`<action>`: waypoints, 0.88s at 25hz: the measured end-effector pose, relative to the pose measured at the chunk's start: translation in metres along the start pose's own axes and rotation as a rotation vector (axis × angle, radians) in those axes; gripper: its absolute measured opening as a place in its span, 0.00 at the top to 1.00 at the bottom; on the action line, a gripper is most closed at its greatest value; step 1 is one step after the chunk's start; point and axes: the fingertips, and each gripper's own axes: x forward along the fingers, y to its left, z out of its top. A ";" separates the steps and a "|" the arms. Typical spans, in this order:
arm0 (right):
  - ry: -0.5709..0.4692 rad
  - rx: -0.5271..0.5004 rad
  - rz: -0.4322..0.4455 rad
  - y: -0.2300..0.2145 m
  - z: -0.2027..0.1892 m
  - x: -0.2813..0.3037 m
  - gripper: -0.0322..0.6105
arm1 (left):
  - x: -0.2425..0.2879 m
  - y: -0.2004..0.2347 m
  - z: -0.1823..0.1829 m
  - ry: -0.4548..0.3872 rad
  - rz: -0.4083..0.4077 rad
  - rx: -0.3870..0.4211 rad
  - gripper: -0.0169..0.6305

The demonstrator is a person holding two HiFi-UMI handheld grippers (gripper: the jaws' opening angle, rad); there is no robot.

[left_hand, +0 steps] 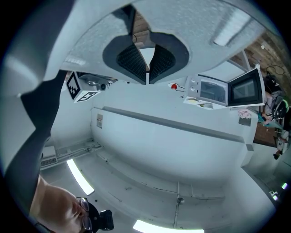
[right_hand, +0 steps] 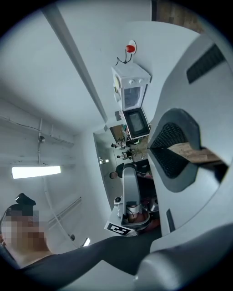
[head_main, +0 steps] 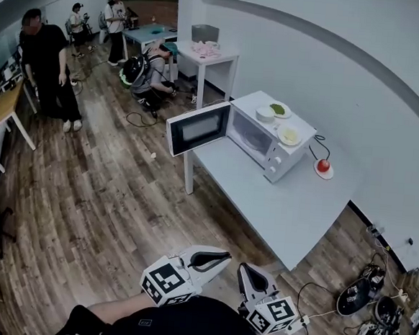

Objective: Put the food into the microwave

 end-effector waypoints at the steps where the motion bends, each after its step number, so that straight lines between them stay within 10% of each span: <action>1: -0.004 0.003 -0.008 -0.007 0.006 0.011 0.93 | 0.003 0.013 0.006 -0.005 -0.005 0.007 0.93; 22: 0.098 -0.058 0.030 -0.051 0.047 0.217 0.93 | 0.026 0.227 0.019 -0.023 -0.002 -0.080 0.93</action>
